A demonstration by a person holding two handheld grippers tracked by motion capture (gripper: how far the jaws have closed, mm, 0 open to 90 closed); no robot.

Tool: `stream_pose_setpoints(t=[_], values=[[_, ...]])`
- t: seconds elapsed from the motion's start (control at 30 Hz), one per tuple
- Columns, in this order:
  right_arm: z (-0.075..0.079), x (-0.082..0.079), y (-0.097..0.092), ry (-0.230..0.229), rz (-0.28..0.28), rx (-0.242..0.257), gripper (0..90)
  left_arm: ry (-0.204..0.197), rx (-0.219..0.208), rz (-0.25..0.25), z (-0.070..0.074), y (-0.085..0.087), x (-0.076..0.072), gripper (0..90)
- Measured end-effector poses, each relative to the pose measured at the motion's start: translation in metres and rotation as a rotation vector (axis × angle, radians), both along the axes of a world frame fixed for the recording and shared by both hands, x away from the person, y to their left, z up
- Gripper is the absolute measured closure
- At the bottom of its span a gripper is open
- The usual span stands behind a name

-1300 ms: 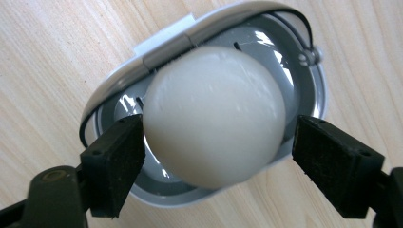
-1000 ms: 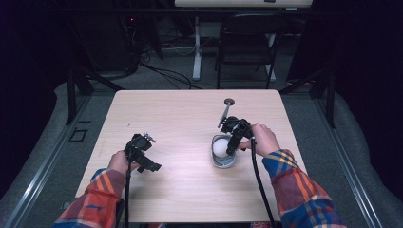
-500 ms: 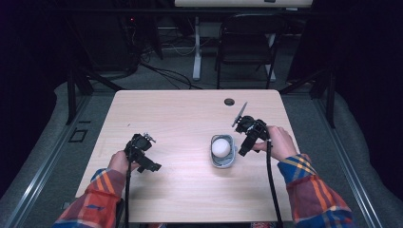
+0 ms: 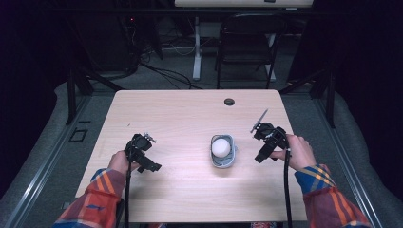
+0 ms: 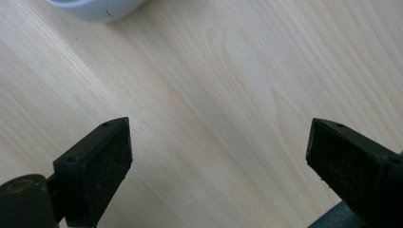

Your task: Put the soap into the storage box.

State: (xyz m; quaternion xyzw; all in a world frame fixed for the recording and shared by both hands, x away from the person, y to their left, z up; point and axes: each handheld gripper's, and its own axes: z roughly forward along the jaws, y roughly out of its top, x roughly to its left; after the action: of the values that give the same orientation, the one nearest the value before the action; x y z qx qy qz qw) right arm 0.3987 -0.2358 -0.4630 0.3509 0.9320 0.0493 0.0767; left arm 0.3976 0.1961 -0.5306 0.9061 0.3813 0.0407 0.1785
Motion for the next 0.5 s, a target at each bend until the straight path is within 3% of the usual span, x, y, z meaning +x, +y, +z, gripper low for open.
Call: stream_pose_setpoints(t=[0.1,0.23,0.27,0.47,0.5], values=[[-0.005,-0.007,-0.010,-0.012,-0.030,0.021,7.6,0.003,0.000,0.001,0.000,0.000,0.000,0.0],[-0.009,-0.013,-0.023,-0.007,-0.039,-0.005,7.6,0.000,0.000,0.000,0.000,0.000,0.000,0.0],[-0.012,-0.016,-0.026,-0.022,-0.059,0.022,7.7,0.000,0.000,0.000,0.000,0.000,0.000,0.0],[-0.022,-0.026,-0.042,-0.014,-0.084,0.016,7.7,0.001,0.001,0.000,0.000,0.000,0.000,0.0],[-0.023,-0.026,-0.045,0.005,-0.073,-0.006,7.7,0.001,0.001,0.000,0.000,0.000,0.000,0.0]])
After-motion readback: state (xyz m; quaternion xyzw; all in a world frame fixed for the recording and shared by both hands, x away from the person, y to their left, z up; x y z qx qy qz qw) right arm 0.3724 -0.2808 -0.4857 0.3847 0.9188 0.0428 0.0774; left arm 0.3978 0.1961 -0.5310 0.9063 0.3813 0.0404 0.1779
